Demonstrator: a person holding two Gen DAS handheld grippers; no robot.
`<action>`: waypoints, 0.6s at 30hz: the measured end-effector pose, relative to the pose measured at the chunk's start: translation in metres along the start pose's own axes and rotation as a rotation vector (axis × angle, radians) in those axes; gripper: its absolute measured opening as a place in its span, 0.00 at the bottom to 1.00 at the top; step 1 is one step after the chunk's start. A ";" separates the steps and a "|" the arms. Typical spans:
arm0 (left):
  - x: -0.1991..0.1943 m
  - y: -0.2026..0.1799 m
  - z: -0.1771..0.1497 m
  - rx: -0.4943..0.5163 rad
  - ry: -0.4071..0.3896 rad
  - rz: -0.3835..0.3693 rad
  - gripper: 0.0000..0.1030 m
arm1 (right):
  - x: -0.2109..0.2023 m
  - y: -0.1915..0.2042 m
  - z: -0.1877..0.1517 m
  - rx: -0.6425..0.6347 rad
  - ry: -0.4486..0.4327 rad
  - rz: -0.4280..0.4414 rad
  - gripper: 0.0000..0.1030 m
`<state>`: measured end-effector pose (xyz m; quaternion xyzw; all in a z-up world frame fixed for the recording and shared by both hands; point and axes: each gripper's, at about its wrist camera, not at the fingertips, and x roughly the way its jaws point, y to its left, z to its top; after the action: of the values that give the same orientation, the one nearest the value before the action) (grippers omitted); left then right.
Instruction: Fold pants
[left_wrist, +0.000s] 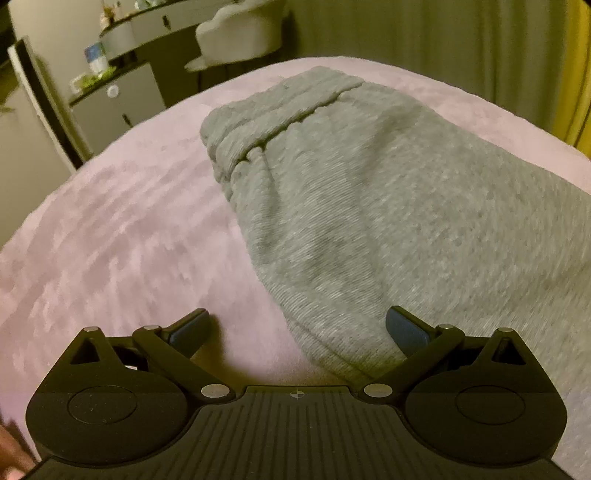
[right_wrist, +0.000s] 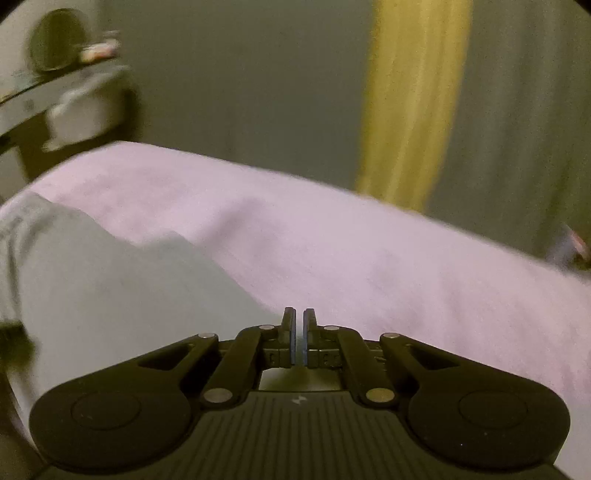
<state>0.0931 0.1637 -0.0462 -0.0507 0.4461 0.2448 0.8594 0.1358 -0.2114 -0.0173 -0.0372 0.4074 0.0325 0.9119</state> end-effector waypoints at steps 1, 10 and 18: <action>0.000 0.001 0.000 -0.005 0.004 -0.005 1.00 | -0.009 -0.025 -0.014 0.050 0.028 -0.047 0.07; -0.003 -0.002 0.004 0.017 0.005 0.011 1.00 | -0.151 -0.236 -0.156 0.648 0.055 -0.451 0.63; 0.001 0.004 0.007 -0.006 0.033 -0.021 1.00 | -0.192 -0.302 -0.267 1.032 0.063 -0.459 0.64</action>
<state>0.0966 0.1692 -0.0423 -0.0620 0.4589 0.2364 0.8542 -0.1627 -0.5429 -0.0399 0.3249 0.3791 -0.3712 0.7829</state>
